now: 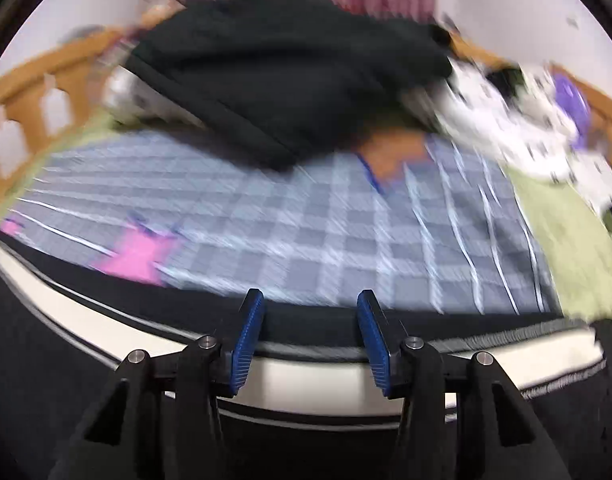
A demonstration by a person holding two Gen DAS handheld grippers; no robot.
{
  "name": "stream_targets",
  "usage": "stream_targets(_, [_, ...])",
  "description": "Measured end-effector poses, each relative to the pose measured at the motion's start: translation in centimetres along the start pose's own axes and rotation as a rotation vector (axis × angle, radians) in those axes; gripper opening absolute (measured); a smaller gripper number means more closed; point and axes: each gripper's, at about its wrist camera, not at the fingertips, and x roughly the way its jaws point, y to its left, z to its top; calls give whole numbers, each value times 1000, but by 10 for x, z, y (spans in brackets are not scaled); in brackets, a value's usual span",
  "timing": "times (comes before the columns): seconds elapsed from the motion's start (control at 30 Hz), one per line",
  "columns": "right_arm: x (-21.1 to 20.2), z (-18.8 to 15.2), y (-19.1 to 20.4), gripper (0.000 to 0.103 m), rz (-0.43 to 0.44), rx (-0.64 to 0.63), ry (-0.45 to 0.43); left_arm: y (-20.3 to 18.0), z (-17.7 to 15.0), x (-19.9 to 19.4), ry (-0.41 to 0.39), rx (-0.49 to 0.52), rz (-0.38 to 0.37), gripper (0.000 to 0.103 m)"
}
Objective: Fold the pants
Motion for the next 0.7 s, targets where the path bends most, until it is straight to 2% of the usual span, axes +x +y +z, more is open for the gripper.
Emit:
stream_targets(0.03, [21, -8, -10, 46, 4, 24, 70, -1, -2, 13, 42, -8, 3, 69])
stream_targets(0.07, [25, -10, -15, 45, 30, 41, 62, 0, -4, 21, 59, -15, 4, 70])
stream_targets(0.13, [21, -4, -20, 35, 34, 62, 38, 5, -5, 26, 55, -47, -17, 72])
stream_targets(0.2, [24, 0, -18, 35, 5, 74, 29, 8, -3, 23, 59, -80, -32, 71])
stream_targets(0.3, [24, 5, -11, 35, -27, 71, 32, 8, -5, 15, 78, -77, -29, 71])
stream_targets(0.37, [11, 7, -8, 35, -47, 95, 17, 7, -12, -2, 72, -53, -38, 71])
stream_targets(0.4, [2, 6, -13, 38, -44, 116, -2, 8, -16, -13, 60, -38, -41, 71])
stream_targets(0.43, [-14, 3, -14, 47, -32, 154, -39, 9, -22, -21, 51, -24, -45, 71])
stream_targets(0.5, [-29, -1, -20, 53, -35, 179, -56, 11, -30, -35, 51, -8, -69, 71])
stream_targets(0.6, [-58, -9, -16, 53, -63, 166, -53, 17, -49, -63, 58, -11, -125, 71])
stream_targets(0.7, [-91, -16, -8, 53, -42, 146, -37, 25, -66, -89, 48, -29, -161, 71])
